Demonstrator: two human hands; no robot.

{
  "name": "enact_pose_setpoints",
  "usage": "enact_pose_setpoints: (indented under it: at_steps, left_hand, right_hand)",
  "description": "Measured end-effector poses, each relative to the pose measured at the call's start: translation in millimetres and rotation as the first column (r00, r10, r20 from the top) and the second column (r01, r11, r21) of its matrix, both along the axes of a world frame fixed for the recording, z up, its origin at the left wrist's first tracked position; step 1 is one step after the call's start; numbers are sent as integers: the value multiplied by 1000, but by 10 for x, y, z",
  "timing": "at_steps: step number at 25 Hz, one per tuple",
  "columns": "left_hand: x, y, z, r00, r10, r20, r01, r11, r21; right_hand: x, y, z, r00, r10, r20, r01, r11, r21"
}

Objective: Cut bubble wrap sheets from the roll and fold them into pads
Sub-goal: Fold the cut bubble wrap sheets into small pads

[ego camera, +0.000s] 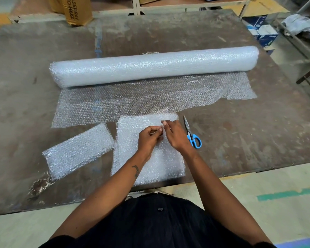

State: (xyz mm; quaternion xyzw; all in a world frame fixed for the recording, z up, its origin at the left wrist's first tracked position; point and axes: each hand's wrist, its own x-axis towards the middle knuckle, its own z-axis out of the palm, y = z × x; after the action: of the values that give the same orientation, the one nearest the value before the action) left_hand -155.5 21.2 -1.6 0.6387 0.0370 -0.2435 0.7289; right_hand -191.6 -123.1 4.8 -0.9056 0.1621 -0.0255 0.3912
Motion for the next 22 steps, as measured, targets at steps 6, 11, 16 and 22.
enact_pose_setpoints:
  at_steps: [6,11,16,22]
  left_hand:
    - [-47,71,35,977,-121,178,90,981,175]
    - [-130,119,65,960,-169,223,122,970,210]
    - [-166,295,143,927,-158,339,59,957,285]
    - [68,326,280,768,-91,634,-273,849,453]
  right_hand:
    - [138,75,282,993,69,-97,-54,987,149]
    - [304,53,450,969,188,-161,-168,977,130]
    - [343,103,381,976,194,-95,-199,979,-48]
    - [217,270,292,949,308,-62,-314,917,-246]
